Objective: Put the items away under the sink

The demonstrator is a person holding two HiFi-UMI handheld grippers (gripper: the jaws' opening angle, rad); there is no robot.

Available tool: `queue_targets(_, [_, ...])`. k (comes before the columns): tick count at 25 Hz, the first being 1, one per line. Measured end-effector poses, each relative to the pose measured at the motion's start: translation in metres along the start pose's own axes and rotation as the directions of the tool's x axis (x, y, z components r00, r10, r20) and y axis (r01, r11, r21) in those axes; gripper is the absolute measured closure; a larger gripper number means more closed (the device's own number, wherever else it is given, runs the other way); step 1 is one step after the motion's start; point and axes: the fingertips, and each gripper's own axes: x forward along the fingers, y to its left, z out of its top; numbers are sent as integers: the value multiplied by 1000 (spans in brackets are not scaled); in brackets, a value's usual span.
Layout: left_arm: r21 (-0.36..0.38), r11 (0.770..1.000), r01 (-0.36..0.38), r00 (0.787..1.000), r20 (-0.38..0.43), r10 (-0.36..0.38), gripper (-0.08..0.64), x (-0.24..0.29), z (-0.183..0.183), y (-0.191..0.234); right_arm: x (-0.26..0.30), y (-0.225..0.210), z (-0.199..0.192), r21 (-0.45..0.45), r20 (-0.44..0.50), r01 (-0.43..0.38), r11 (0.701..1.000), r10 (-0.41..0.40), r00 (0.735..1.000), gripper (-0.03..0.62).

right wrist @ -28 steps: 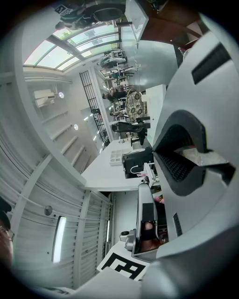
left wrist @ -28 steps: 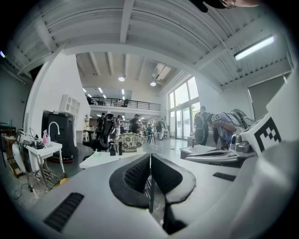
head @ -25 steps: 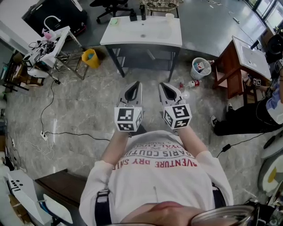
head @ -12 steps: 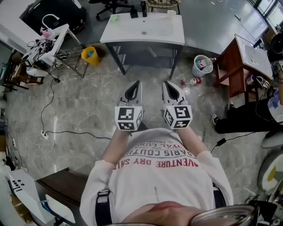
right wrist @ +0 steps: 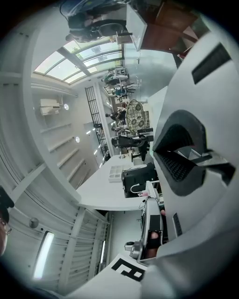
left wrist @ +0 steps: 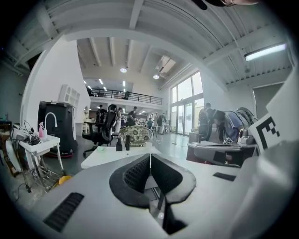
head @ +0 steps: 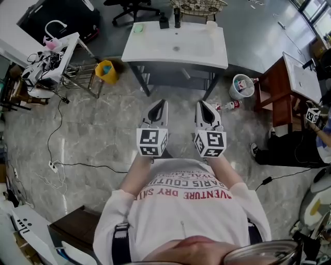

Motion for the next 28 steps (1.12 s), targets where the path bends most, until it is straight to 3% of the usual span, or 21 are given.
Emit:
queue_targets(4, [32,999,8,1000,0,-8,532,35,17,59,68,12,6,8,-11,28,1000,-28,1000,568])
queue_targets(16, [-33,999,24,1000,-15,-24,532,99,31,224,230,66,8,5,-72,57,998,-57,996,568])
queue_targets(22, [-81,997,12,999,-29,-14,532,121,26,261,273,75,-5,4,-127,35,999,-34,991,568])
queue_targets(28, [-68,998,-8,999,-33,5,532,162,29,273,320,55,-7,9,-129,2,1000,-1,992,568])
